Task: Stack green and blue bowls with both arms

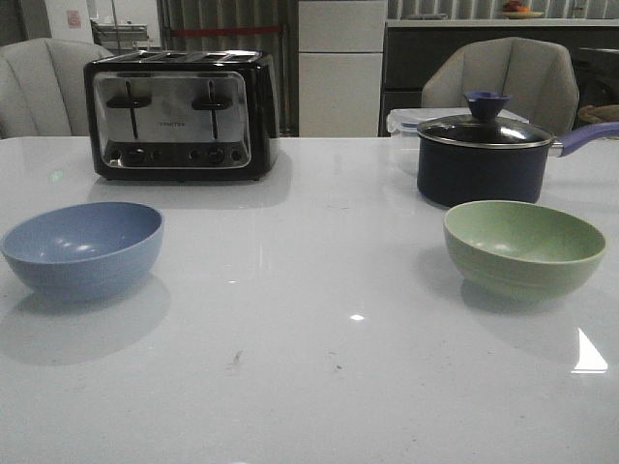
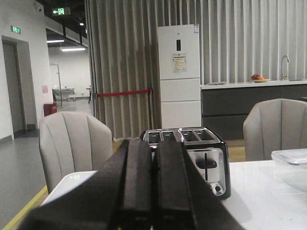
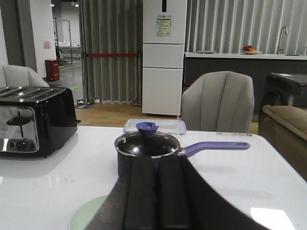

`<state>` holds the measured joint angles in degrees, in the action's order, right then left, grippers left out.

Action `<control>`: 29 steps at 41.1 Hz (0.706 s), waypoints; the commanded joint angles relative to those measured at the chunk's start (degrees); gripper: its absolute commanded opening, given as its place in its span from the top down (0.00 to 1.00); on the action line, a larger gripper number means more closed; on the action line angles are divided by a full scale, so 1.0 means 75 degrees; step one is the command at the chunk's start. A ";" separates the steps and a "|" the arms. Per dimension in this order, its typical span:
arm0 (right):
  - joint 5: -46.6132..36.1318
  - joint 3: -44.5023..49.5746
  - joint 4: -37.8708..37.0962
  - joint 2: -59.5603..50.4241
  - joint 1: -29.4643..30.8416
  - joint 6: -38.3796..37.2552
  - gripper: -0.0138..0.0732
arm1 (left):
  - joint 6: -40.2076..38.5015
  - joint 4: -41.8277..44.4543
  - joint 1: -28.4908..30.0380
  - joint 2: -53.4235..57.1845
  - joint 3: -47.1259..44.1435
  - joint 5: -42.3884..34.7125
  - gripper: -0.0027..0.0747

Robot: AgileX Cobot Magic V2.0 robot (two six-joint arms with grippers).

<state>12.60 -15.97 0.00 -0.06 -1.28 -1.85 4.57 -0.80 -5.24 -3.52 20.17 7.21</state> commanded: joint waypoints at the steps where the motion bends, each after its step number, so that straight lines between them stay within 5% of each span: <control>1: 0.0167 -0.0945 -0.0168 0.0570 -0.0003 0.0069 0.81 | -0.0068 -0.0054 -0.0051 -0.0801 0.0961 0.0206 0.85; 16: 0.2233 -0.2228 -0.0176 0.3133 -0.0003 0.0069 0.81 | -0.0068 -0.0513 -0.0051 -0.2827 0.2025 0.2418 0.85; 29: 0.2768 -0.2228 -0.0176 0.4964 -0.0003 0.0069 0.81 | -0.0048 0.0060 -0.0051 -0.3894 0.1818 0.2656 0.85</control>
<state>36.82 -30.51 -0.42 34.45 -1.28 -1.85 4.57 -0.60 -5.24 -31.02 32.56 31.27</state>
